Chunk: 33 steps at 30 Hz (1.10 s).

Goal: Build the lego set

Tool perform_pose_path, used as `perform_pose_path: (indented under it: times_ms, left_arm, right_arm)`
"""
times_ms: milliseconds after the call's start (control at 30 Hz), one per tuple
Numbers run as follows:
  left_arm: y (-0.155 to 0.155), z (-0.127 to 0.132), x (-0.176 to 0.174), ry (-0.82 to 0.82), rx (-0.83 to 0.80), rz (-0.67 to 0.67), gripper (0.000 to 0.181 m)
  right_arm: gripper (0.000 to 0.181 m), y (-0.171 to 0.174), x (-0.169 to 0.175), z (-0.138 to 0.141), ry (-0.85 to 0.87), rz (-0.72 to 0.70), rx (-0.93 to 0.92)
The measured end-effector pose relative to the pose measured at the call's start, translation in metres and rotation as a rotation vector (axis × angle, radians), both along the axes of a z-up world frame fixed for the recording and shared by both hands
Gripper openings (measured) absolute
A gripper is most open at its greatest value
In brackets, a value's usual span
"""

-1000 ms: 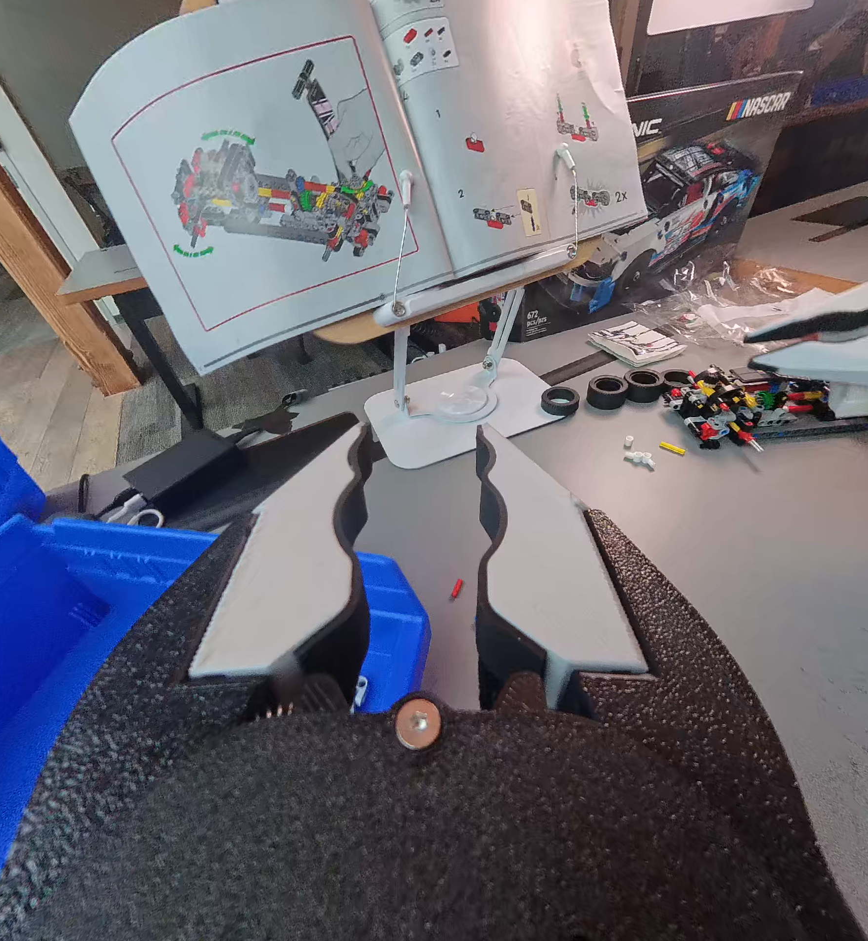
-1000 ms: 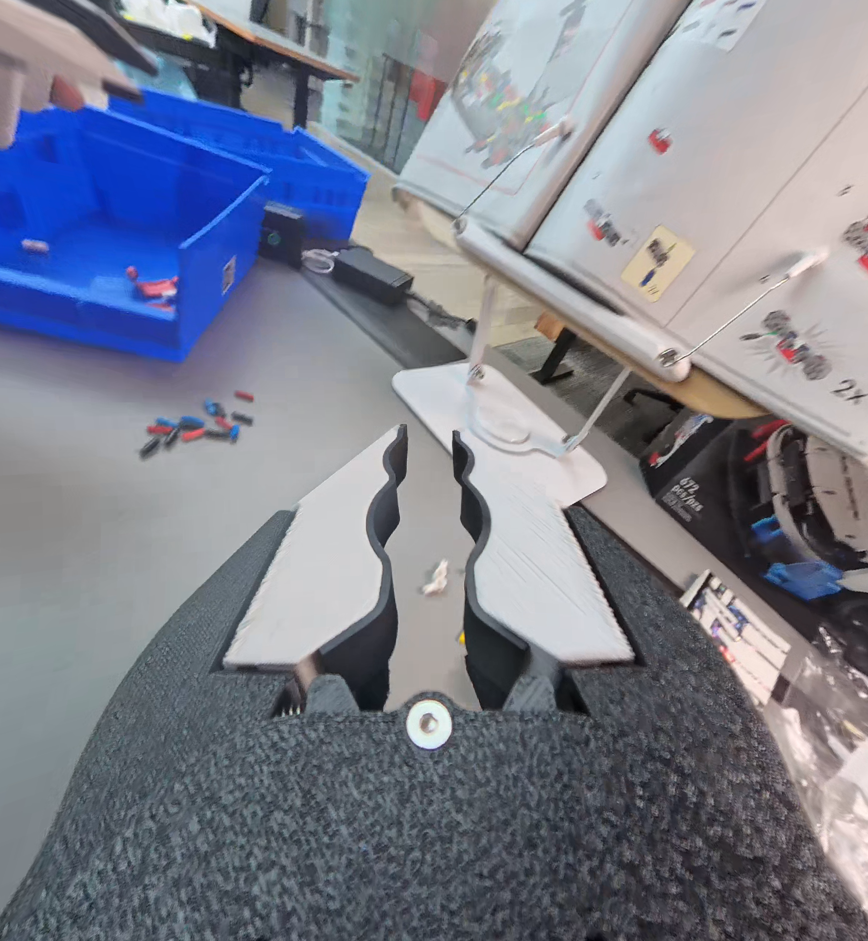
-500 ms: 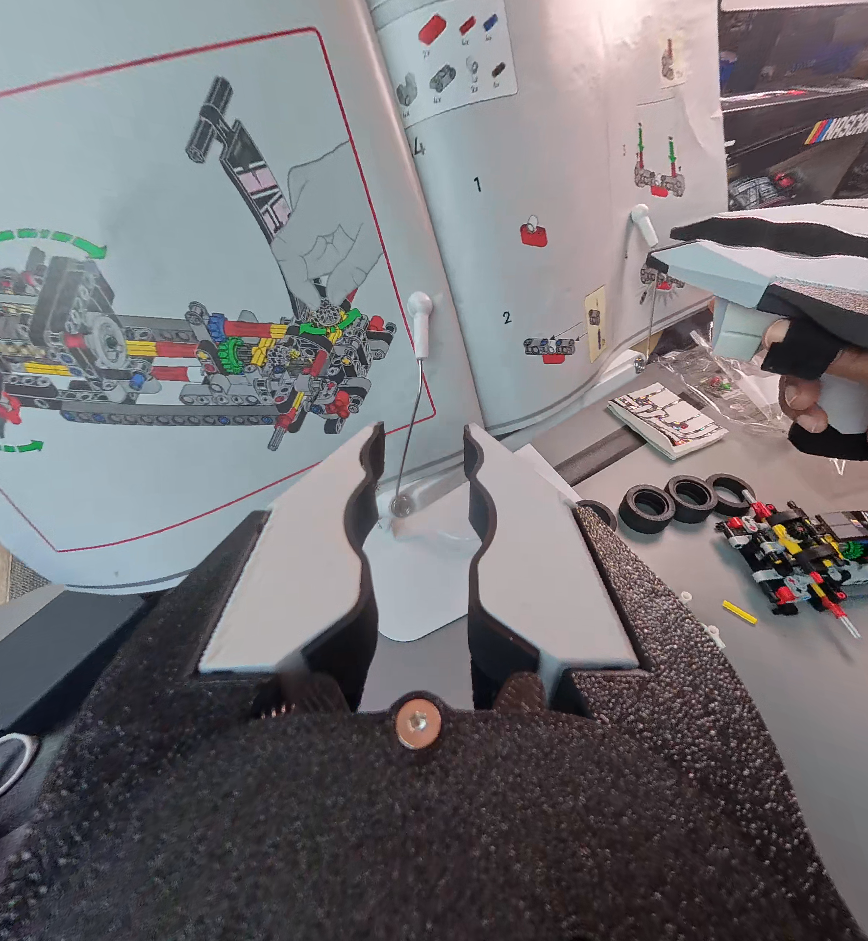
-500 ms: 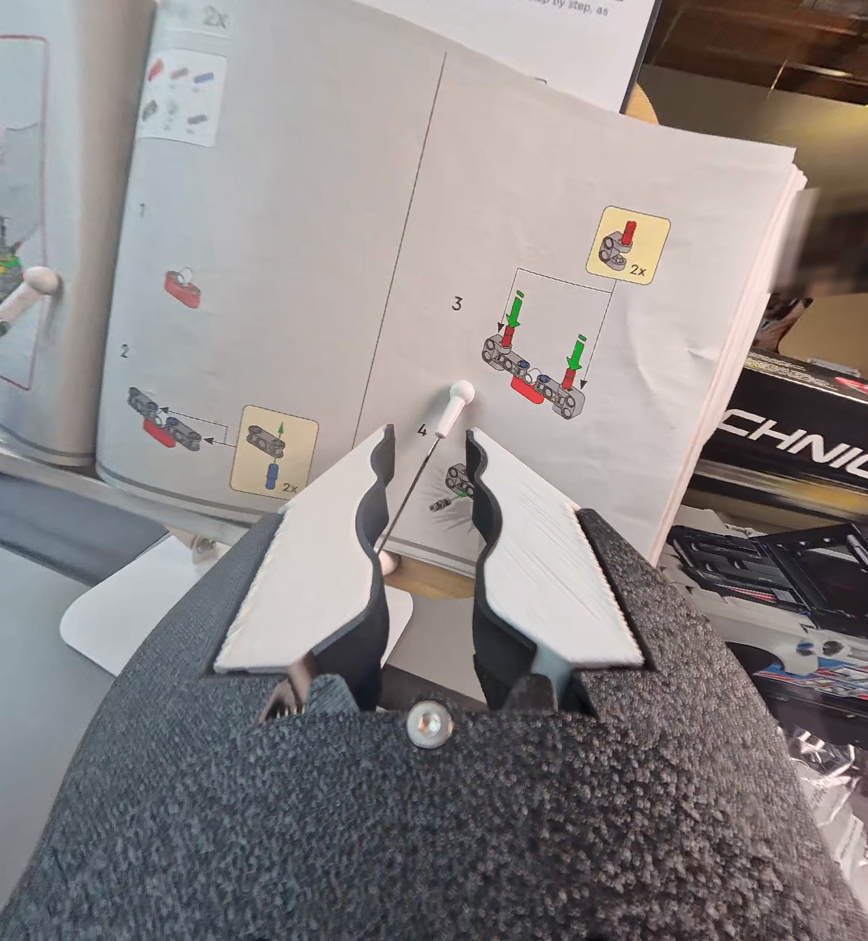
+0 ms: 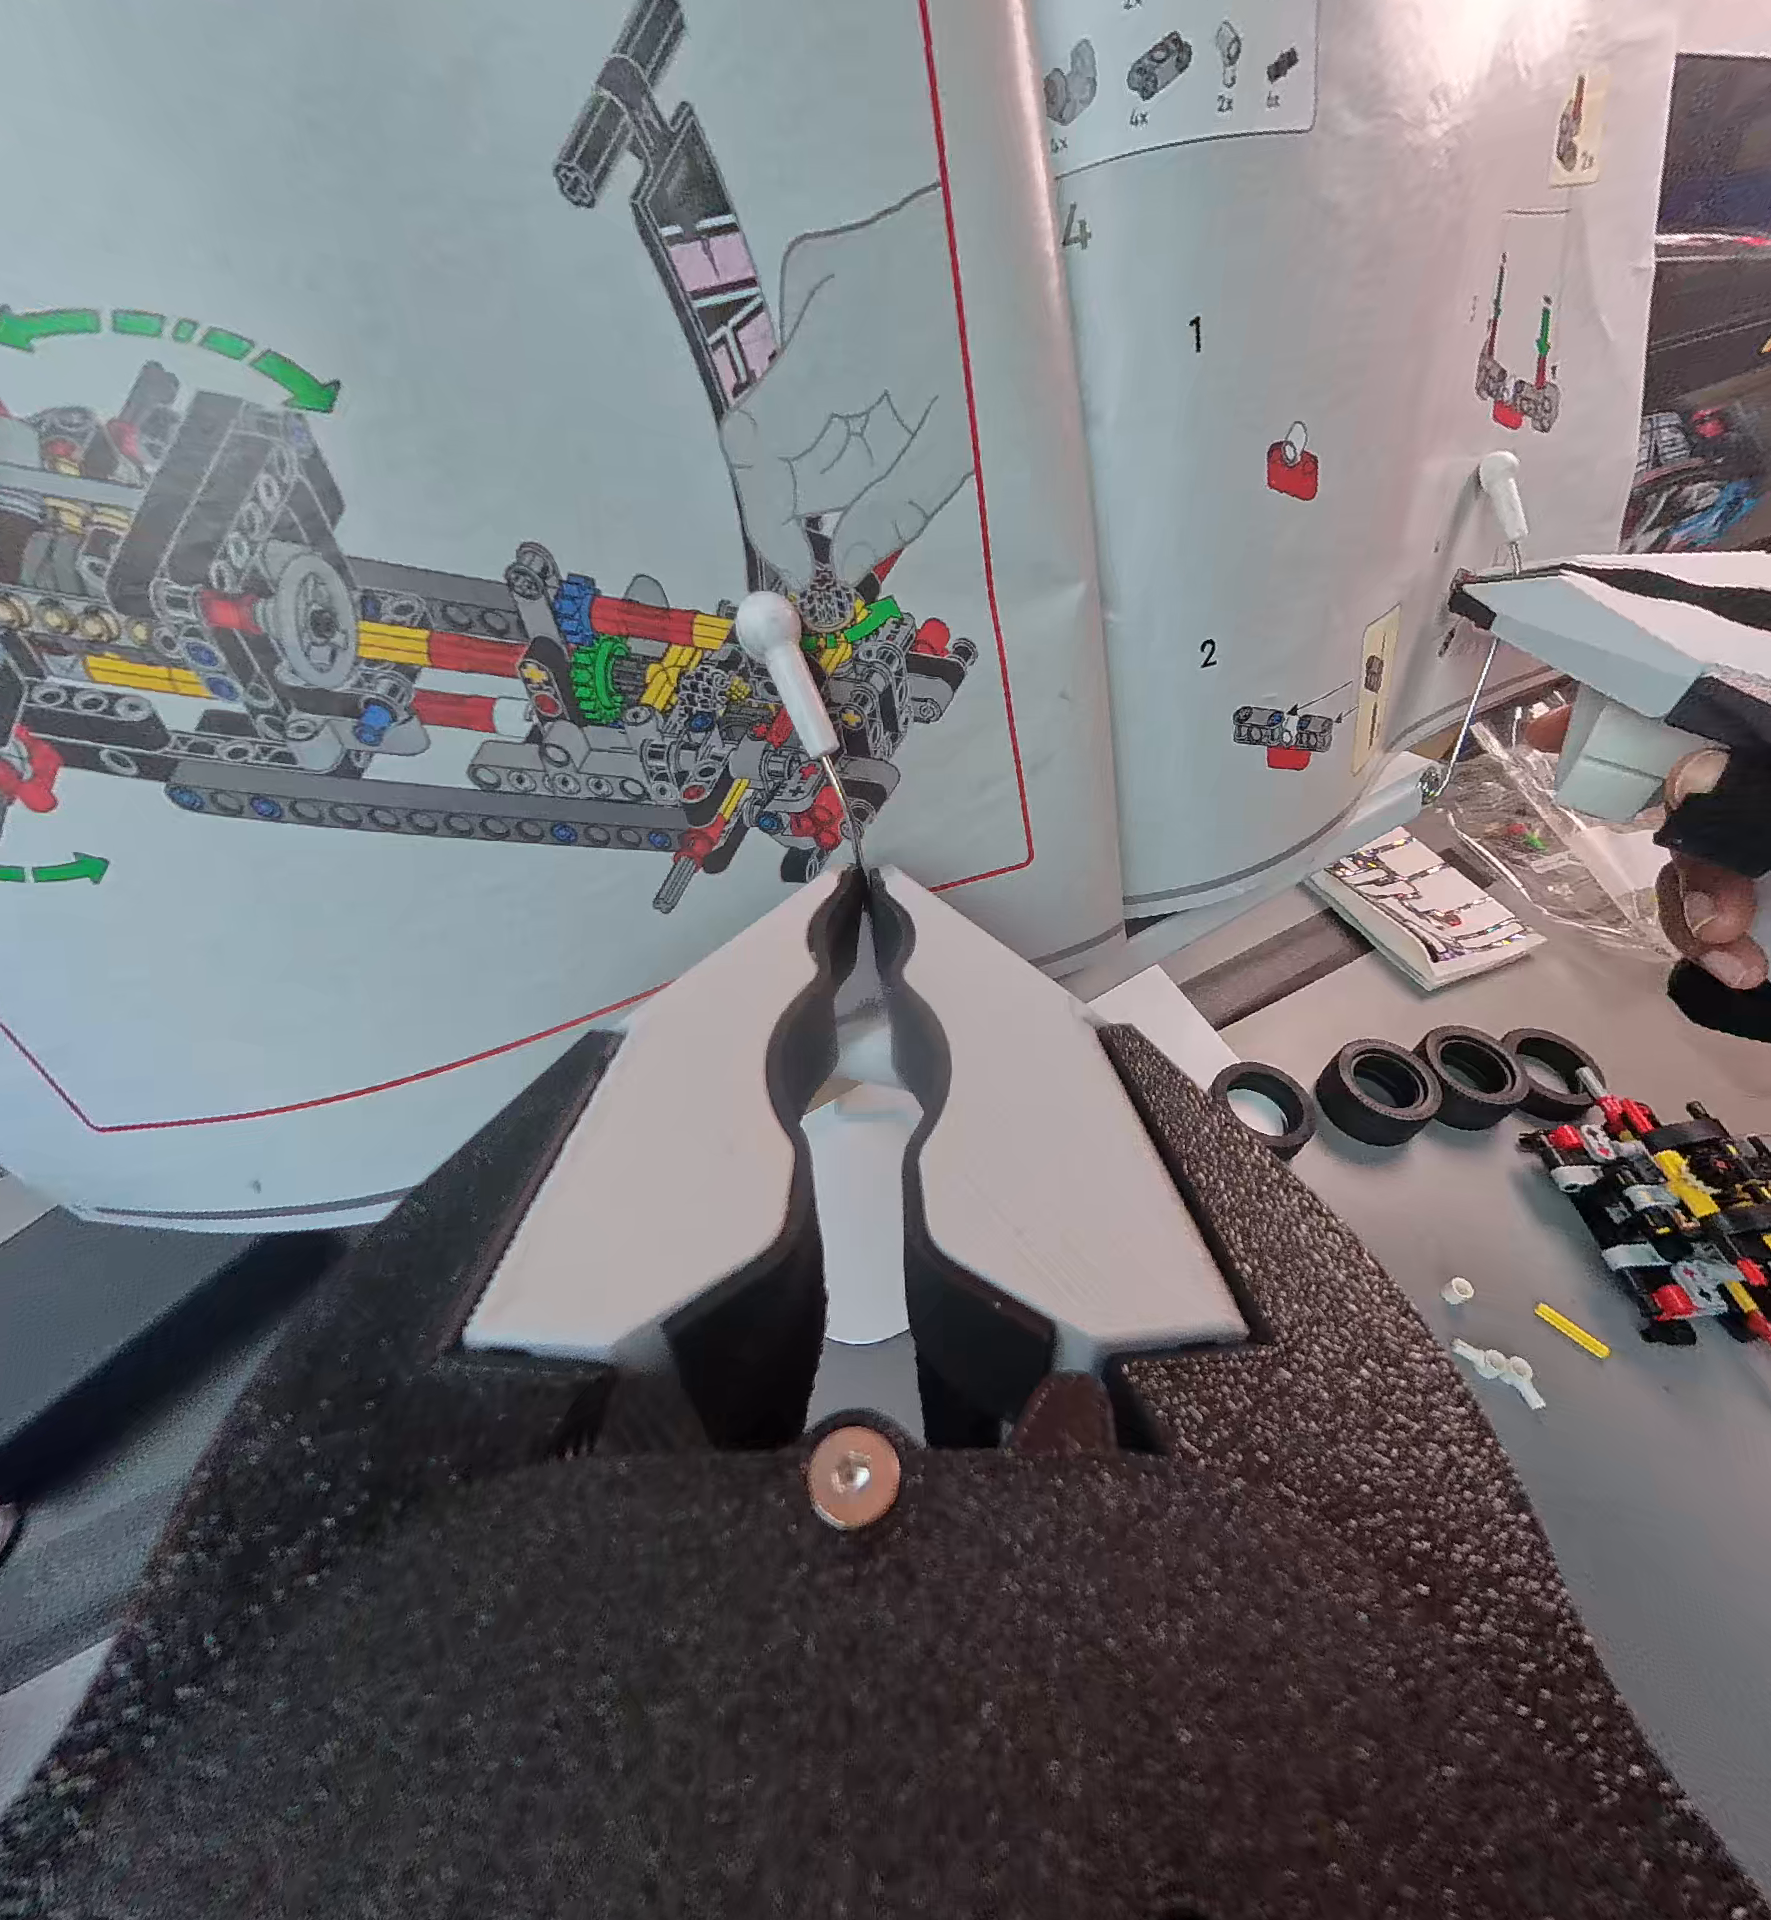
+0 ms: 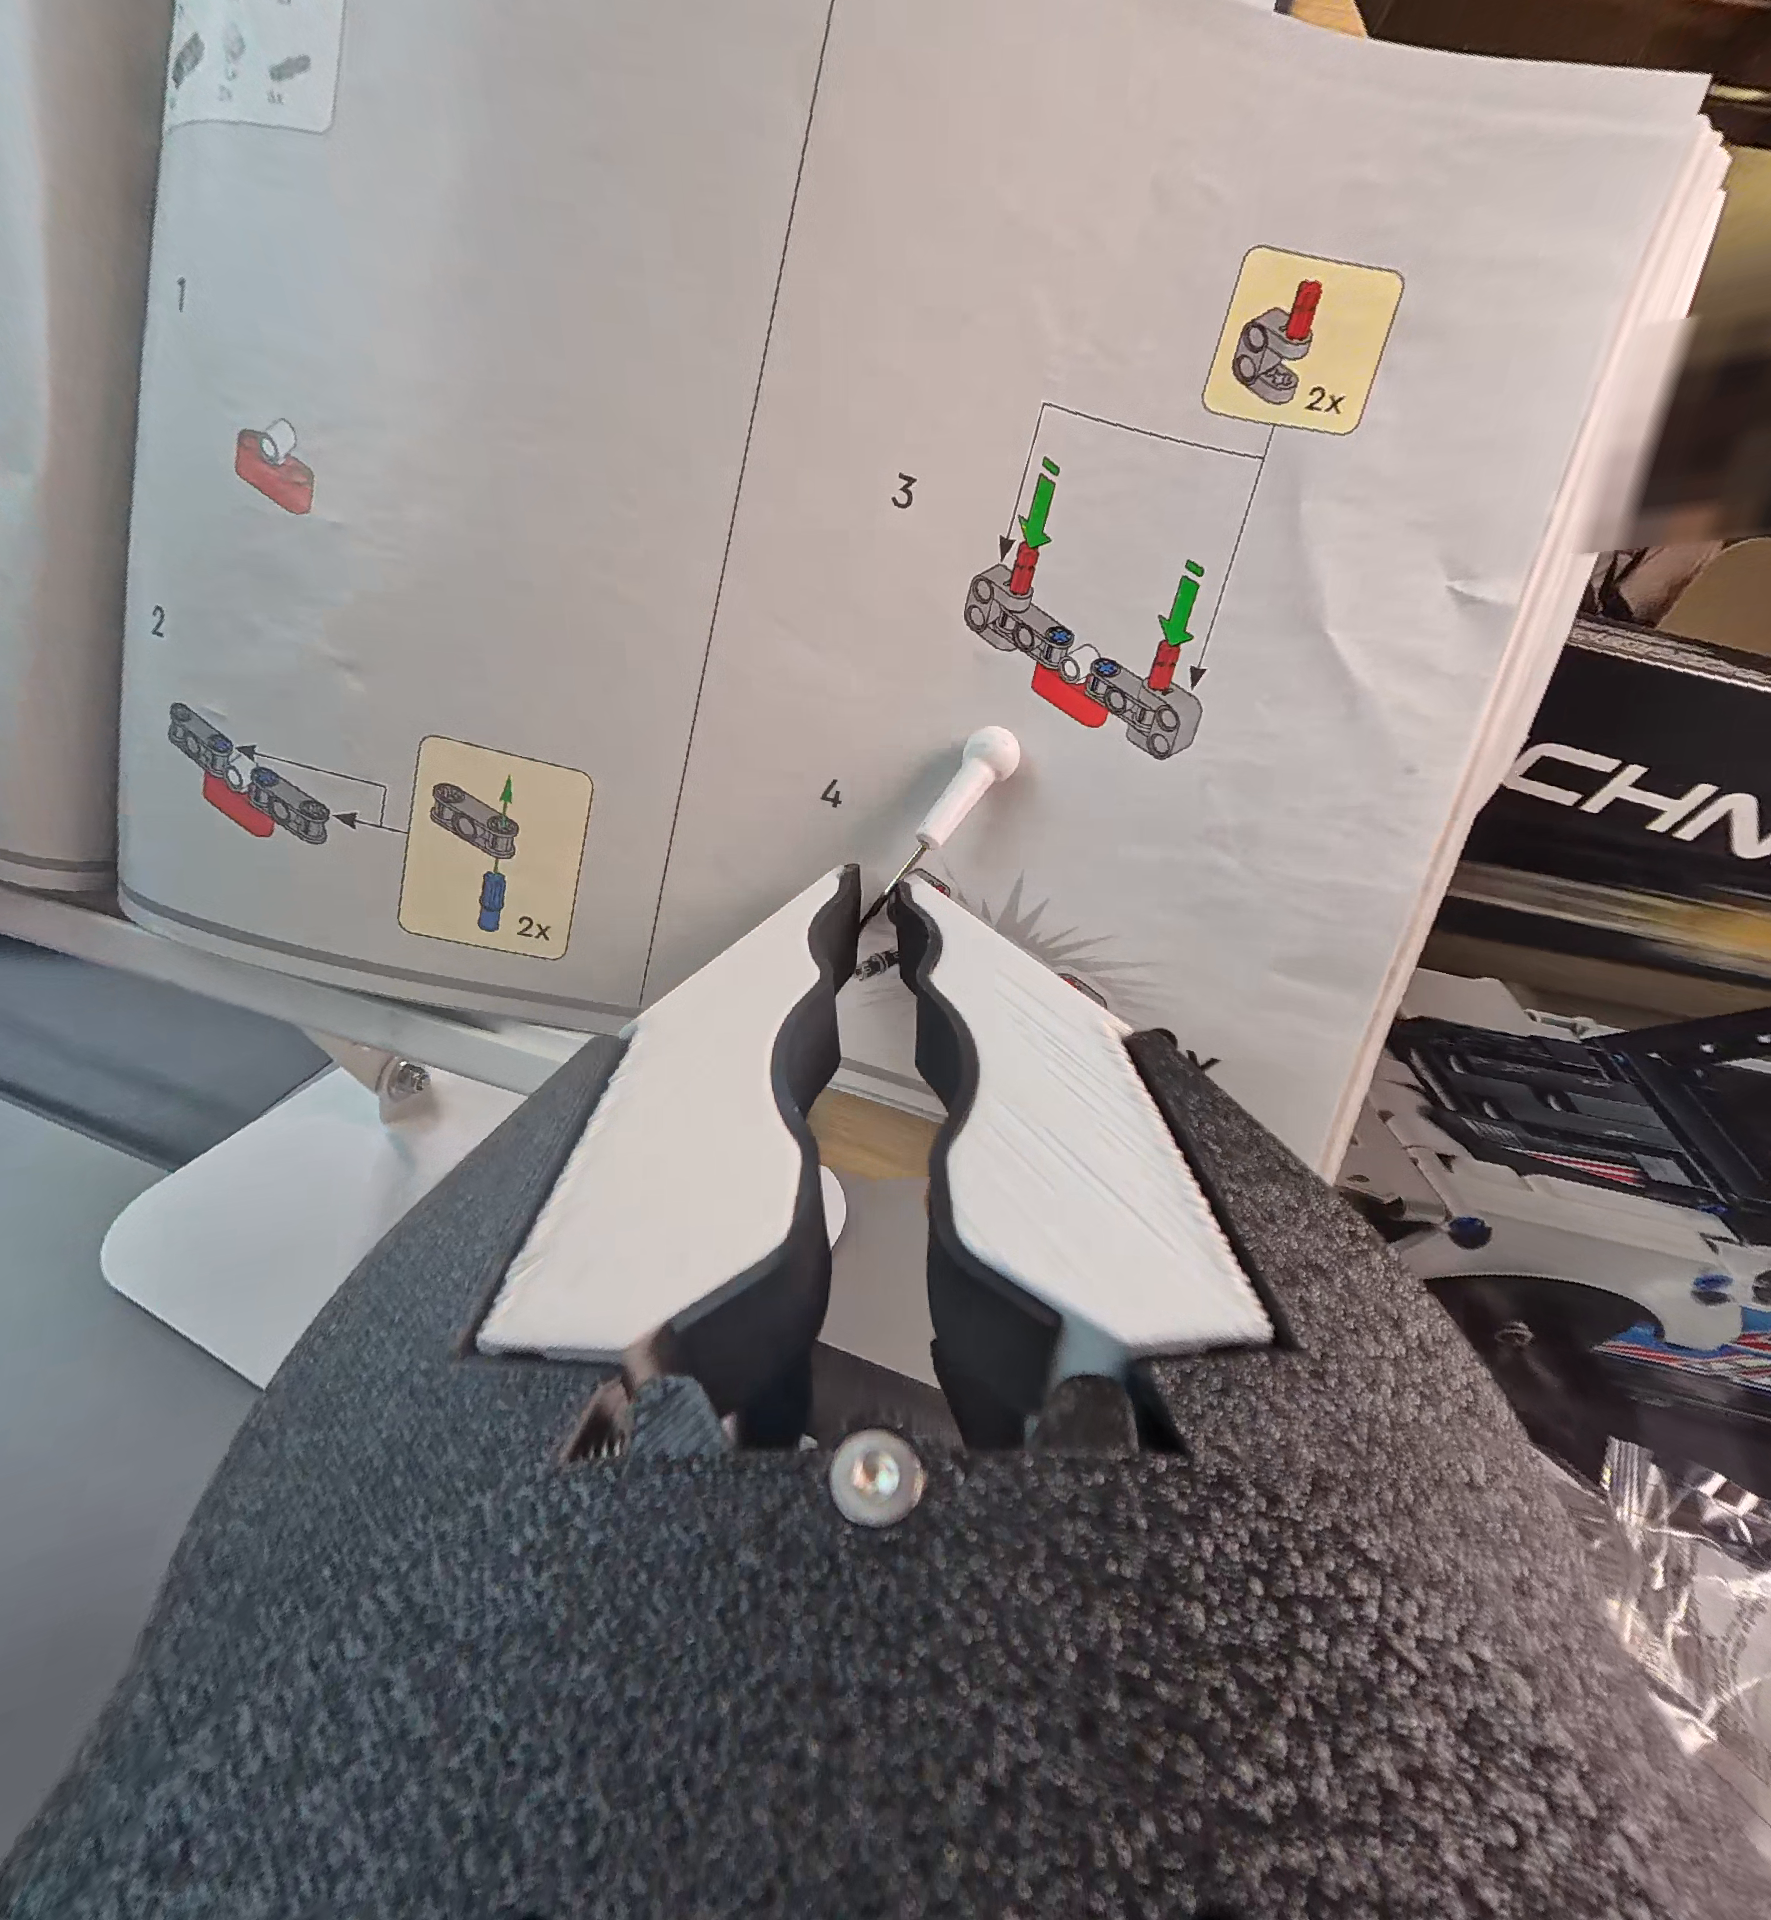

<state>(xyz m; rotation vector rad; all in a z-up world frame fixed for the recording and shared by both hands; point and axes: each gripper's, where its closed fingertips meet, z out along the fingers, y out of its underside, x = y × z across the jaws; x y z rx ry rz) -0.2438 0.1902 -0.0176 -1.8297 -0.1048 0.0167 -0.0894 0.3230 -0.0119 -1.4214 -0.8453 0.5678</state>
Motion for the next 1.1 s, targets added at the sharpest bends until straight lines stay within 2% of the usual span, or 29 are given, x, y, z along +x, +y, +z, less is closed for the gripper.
perform_pose_path:
  times_ms: [433, 600, 633, 667, 700, 767, 800, 867, 967, 1033, 1100]
  left_arm:
    - [-0.001, 0.0, -0.003, -0.007, 0.034, -0.001, 0.001]
    - [-0.002, 0.0, -0.004, -0.002, 0.031, 0.005, 0.002]
    - [-0.002, 0.0, -0.004, -0.003, 0.032, 0.005, 0.002]
    - [-0.002, 0.0, -0.005, -0.002, 0.033, 0.008, 0.002]
    - [-0.002, -0.001, -0.005, -0.003, 0.034, 0.007, 0.002]
    - [-0.002, 0.0, -0.005, -0.009, 0.037, 0.005, 0.002]
    - [-0.002, 0.0, -0.005, -0.006, 0.038, 0.006, 0.002]
    - [-0.002, 0.0, -0.005, -0.005, 0.041, 0.008, 0.002]
    - [-0.001, 0.0, -0.005, -0.025, 0.054, 0.021, 0.001]
    - [-0.002, 0.0, -0.005, -0.039, 0.063, 0.03, 0.001]
    - [-0.004, 0.0, -0.005, -0.049, 0.064, 0.03, 0.001]
  right_arm:
    - [0.011, 0.006, 0.026, -0.025, 0.108, -0.003, -0.136]
    - [0.015, 0.002, 0.034, -0.041, 0.179, 0.015, -0.366]
    - [0.02, 0.0, 0.037, -0.041, 0.203, 0.011, -0.402]
    - [0.037, 0.002, 0.045, -0.04, 0.231, -0.025, -0.409]
    - [0.032, 0.001, 0.05, -0.04, 0.244, -0.033, -0.413]
    - [0.034, 0.0, 0.06, -0.039, 0.294, -0.046, -0.457]
    - [0.035, -0.002, 0.066, -0.031, 0.305, -0.065, -0.402]
    - [0.032, -0.012, 0.07, -0.008, 0.237, -0.1, -0.199]
    - [0.029, -0.04, 0.036, 0.019, 0.146, 0.01, -0.051]
    - [0.027, -0.028, 0.022, 0.009, 0.052, -0.043, -0.04]
    - [0.022, -0.006, 0.023, -0.032, 0.009, -0.106, -0.216]
